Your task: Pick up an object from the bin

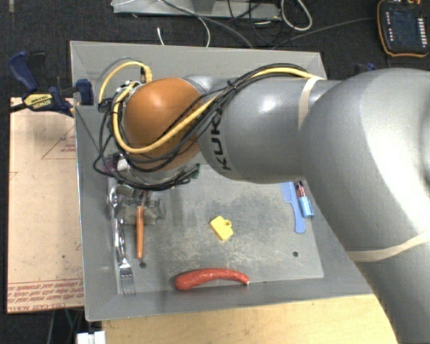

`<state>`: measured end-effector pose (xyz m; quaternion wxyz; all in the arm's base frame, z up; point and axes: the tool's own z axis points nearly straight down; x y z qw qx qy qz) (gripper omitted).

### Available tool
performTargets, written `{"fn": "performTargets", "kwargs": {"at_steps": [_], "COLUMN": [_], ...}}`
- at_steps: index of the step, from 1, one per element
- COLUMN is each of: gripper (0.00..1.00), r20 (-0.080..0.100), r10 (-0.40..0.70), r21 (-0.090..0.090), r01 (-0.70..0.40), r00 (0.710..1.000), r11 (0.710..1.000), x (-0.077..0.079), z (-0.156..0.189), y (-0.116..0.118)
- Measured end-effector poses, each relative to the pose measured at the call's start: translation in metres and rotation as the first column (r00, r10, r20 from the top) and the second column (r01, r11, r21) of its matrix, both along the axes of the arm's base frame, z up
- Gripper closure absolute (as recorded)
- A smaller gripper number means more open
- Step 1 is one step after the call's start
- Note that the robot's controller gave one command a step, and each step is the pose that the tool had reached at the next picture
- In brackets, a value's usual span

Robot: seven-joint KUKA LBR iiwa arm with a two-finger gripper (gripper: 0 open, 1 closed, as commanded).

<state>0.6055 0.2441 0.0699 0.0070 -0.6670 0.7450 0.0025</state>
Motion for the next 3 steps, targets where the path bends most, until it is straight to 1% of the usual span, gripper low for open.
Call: {"fn": "performTargets", "kwargs": {"at_steps": [1, 2, 3], "gripper": [1.00, 1.00, 1.00], "r20": [0.000, -0.008, 0.001], "r10": [0.000, -0.001, -0.002], "r21": [0.000, -0.002, 0.001], "r01": [0.000, 0.001, 0.002], "r00": [1.000, 1.000, 1.000], "r11": [1.000, 1.000, 1.000], "x": [0.000, -0.003, 0.000], "z": [0.000, 0.020, 0.057], "y": [0.000, 0.000, 0.001]}}
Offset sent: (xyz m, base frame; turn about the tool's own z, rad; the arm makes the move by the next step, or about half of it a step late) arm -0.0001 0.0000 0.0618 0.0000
